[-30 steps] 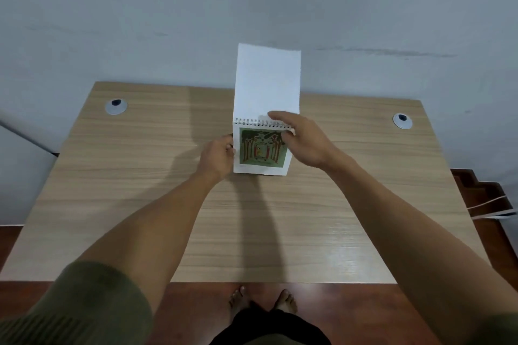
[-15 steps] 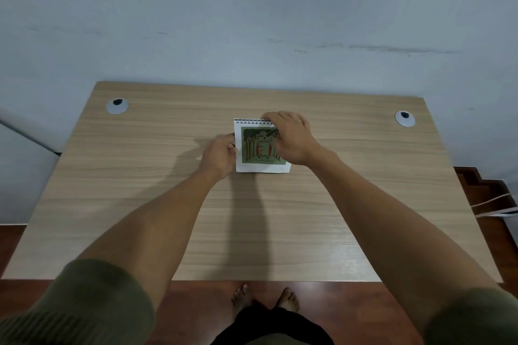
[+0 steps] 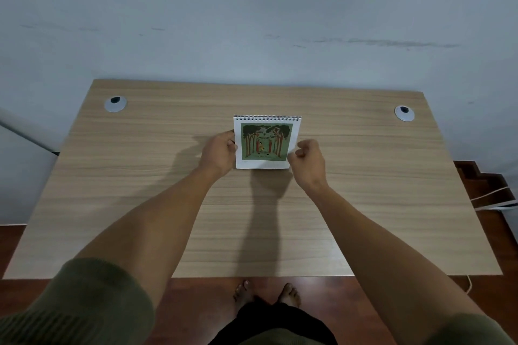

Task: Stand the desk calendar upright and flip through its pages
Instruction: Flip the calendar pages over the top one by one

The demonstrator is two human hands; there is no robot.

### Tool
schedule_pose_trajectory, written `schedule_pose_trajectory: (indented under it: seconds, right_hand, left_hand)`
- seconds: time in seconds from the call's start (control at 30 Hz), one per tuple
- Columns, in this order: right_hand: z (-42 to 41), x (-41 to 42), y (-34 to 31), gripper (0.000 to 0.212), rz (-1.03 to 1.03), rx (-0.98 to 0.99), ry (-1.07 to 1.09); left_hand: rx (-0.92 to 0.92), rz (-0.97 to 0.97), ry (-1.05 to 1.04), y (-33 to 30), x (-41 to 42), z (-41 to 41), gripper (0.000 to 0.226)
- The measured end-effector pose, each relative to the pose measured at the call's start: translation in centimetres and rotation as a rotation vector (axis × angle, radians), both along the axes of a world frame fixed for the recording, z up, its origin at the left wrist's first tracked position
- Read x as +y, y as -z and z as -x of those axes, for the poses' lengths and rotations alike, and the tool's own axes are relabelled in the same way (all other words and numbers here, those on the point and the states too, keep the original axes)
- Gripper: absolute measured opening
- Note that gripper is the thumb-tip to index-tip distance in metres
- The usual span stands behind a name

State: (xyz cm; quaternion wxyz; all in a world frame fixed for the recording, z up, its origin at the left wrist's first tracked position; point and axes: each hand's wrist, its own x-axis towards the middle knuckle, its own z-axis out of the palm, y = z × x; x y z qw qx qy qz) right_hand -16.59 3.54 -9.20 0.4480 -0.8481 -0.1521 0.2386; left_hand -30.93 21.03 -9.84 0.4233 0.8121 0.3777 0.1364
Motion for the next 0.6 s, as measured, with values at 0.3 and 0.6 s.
schedule_pose_trajectory:
  seconds: [0.3,0.6]
  right_hand:
    - [-0.13,-0.01,1.07,0.032,0.026,0.066,0.022]
    - [-0.51,-0.37,0.41,0.032,0.039,0.038,0.0]
  left_hand:
    - [0.005,0.03,-0.023,-0.1,-0.31,0.06,0.041]
    - [0.016,0.054,0.042,-0.71,-0.13,0.65,0.046]
